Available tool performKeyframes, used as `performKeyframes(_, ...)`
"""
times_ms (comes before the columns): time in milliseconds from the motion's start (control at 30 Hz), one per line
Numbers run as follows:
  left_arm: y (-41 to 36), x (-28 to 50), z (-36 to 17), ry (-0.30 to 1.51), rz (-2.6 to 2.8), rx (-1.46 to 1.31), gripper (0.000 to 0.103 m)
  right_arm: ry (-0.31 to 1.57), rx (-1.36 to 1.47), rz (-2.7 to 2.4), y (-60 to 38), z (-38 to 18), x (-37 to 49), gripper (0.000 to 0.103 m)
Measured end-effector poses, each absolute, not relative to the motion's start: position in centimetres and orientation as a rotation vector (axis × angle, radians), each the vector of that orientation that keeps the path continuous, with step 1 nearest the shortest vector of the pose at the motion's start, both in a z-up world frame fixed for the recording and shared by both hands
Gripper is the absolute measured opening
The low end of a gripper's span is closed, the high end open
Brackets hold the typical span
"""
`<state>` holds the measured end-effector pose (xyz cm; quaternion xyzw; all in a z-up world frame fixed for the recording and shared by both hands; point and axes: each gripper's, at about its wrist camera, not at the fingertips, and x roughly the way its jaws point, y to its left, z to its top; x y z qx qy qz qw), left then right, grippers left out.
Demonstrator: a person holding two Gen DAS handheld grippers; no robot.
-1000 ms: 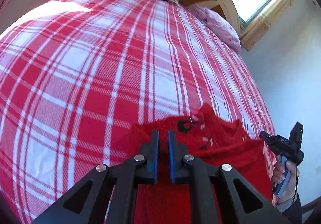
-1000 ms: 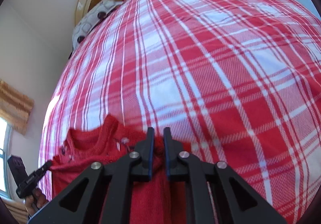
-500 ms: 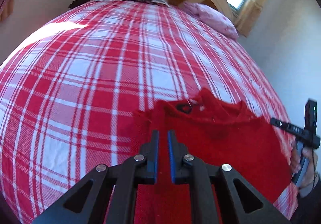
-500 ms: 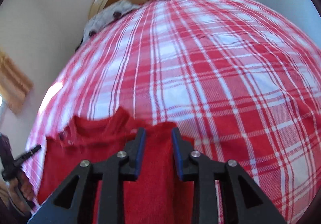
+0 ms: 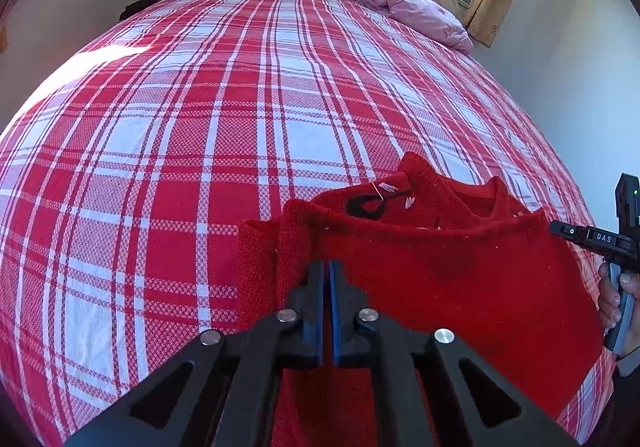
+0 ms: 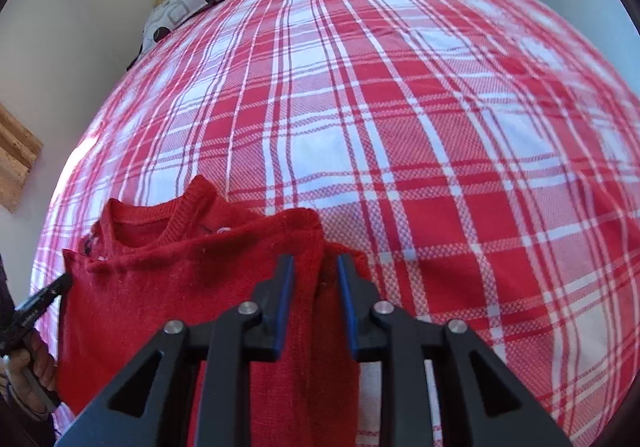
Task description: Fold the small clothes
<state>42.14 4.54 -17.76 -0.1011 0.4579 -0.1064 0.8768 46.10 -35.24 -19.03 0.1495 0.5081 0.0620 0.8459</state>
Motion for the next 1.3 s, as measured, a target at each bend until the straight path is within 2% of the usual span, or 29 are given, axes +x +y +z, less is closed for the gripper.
performKeyframes(133,4.5,42.2,-17.1,0.938,-0.225,-0.204,0.000,1.075,0.342,0.181,-34.9,-19.2,46.3,0.022)
performKeyframes(167,4.4,42.3,-17.0,0.933,-0.226,-0.197,0.000,1.082,0.319,0.169,-34.7,-19.4,46.3,0.011)
performKeyframes(300,4.6,42.9,-16.4,0.909,-0.193,-0.181,0.000,1.049,0.261,0.113,-34.4,-18.9,45.8,0.009)
performKeyframes(433,5.3,43.7,-16.9,0.913,-0.186,-0.214,0.000,0.975,0.274,0.072,-35.2,-17.4,45.5,0.009)
performKeyframes(667,5.5,43.4,-17.8,0.944,-0.200,-0.241,0.000,1.016,0.225,0.083,-34.3,-19.4,45.8,0.009)
performKeyframes(1300,5.3,43.2,-17.4,0.928,-0.171,-0.208,0.001,0.996,0.247,0.137,-34.4,-19.9,45.0,0.013)
